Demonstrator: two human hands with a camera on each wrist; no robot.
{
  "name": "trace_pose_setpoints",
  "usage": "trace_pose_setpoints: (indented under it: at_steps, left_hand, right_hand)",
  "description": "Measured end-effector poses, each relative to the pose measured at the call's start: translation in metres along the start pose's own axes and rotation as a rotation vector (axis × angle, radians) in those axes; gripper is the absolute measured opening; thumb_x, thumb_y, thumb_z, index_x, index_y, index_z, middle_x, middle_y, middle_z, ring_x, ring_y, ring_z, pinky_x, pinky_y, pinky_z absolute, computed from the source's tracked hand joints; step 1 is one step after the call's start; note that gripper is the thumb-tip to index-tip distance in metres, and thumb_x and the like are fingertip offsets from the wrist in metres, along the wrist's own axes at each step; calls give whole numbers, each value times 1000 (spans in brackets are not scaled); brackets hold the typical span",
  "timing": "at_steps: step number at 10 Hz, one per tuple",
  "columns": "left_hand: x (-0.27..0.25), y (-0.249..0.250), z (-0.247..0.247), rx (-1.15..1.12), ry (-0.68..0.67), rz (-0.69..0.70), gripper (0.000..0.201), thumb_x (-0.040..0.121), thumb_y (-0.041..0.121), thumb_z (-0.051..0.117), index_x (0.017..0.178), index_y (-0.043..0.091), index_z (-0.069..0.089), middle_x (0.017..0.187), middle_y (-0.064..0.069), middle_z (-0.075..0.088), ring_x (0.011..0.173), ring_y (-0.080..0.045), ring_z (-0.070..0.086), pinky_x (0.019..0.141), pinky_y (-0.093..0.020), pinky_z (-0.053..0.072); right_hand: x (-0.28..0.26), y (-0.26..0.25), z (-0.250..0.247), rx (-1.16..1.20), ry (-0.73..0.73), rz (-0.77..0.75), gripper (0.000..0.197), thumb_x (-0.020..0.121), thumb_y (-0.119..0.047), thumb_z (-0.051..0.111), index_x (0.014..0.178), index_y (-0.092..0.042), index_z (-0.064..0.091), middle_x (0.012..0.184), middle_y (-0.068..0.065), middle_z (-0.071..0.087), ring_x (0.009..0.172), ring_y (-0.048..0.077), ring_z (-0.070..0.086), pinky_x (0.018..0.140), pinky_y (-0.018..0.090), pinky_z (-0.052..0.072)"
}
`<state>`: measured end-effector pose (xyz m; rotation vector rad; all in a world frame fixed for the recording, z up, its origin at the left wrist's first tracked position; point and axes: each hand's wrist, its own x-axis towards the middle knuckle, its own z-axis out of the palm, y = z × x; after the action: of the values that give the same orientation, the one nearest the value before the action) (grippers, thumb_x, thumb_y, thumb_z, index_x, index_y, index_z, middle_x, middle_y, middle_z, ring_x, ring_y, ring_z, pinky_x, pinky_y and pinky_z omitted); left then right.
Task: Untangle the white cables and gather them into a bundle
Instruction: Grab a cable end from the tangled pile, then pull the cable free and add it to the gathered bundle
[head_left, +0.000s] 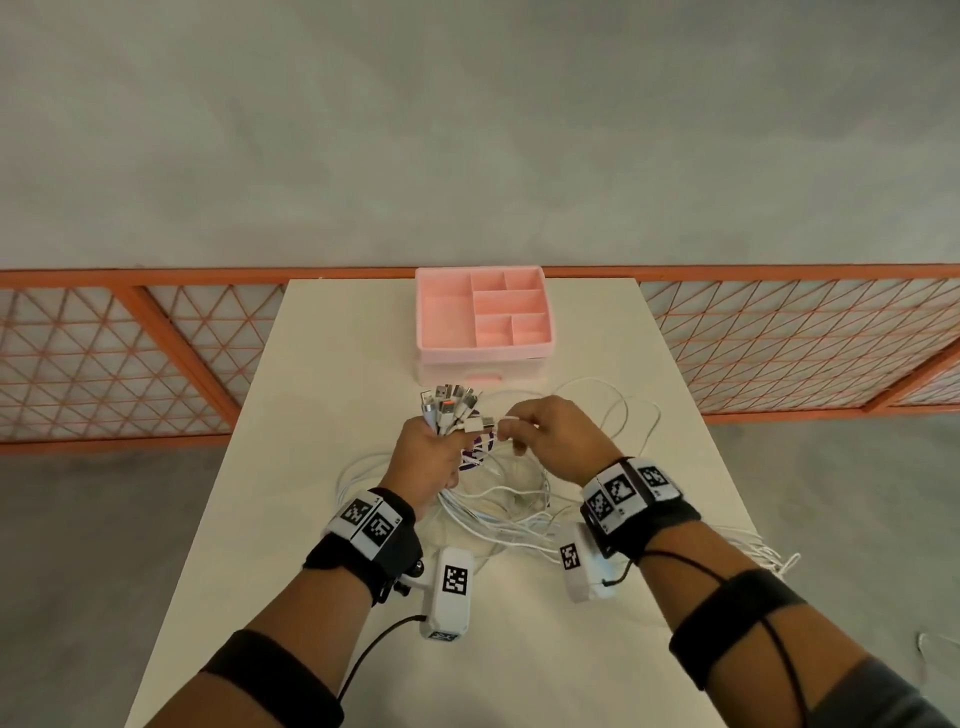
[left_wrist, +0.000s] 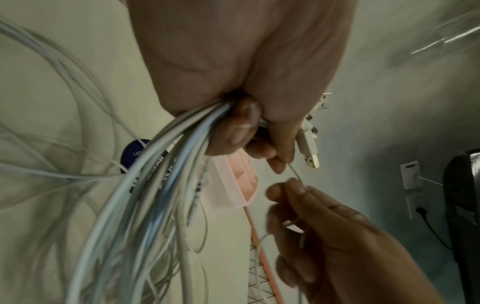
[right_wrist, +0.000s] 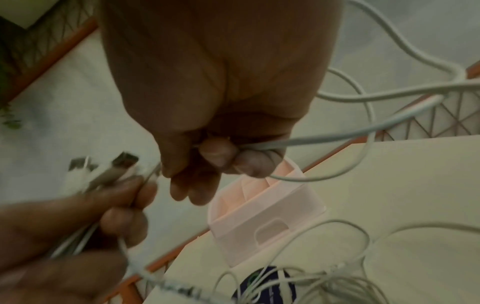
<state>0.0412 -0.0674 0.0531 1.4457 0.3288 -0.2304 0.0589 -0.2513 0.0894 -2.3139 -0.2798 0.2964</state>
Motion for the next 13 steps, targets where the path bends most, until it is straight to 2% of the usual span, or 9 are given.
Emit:
trace_pose_setpoints:
  at_steps: [1,3,4,7,8,9,10,12,13]
  left_hand:
    - [-1,-6,-8,16,-22,-20,16,89,-1,65,75,2,59,70,-14,40,42,-12,26,42,-21,24]
    - [-4,-3,0,74,-79,-30,14,90,-1,64,77,2,67,46,-2,43,43,-16,25,44,-22,23]
    - [-6,2,5,94,-142,-8,9,92,0,62,88,5,68,69,-7,70,41,-10,29,42,-19,24]
    - [-1,-6,-14,-130,-7,-86,18,99,10,58,97,-2,71,57,0,50,38,-6,29,37,-17,22]
    - [-3,-6,-10,-183,10,-85,21,102,16,55,97,2,69,51,5,41,38,-5,28,38,-17,22]
    - [-3,1,-2,-227,24,-49,22,103,20,54,90,7,67,52,5,34,39,-6,26,39,-17,20]
    - [-4,12,3,-283,-10,-12,25,104,20,51,88,7,65,52,4,30,39,-6,24,38,-16,19]
    - [-4,25,13,-315,-81,30,26,104,20,50,87,8,66,52,4,30,40,-6,23,39,-16,18]
    - [-5,26,18,-337,-102,45,26,104,23,51,87,8,65,54,3,28,41,-6,22,38,-16,19]
  right_hand:
    - [1,5,-25,59,14,93,26,98,-31,57,85,-17,75,62,-3,66,44,2,47,54,17,38]
    - [-2,21,-73,248,9,257,27,97,-29,60,83,-12,76,56,3,60,43,14,39,44,23,35]
    - [-7,28,-89,304,43,304,27,98,-26,60,87,-8,76,58,6,60,45,14,41,44,23,36]
    - [-32,79,-195,571,937,484,16,95,-20,51,102,-16,65,79,1,60,63,17,54,49,26,41]
    - [-42,109,-210,450,872,624,19,95,-22,58,110,-9,61,105,11,66,80,22,58,57,30,47]
    - [-57,137,-192,10,725,884,21,93,-22,67,103,-5,62,108,8,66,93,22,61,71,27,55]
    - [-81,160,-151,331,688,989,45,99,-26,53,138,-3,48,138,13,53,100,18,46,53,28,52]
    - [-67,135,-101,55,355,994,46,101,-21,48,144,-5,43,148,23,42,124,37,50,105,46,41]
    - [-46,93,-64,78,557,682,68,88,-41,68,142,-8,43,144,15,46,128,32,48,105,46,42]
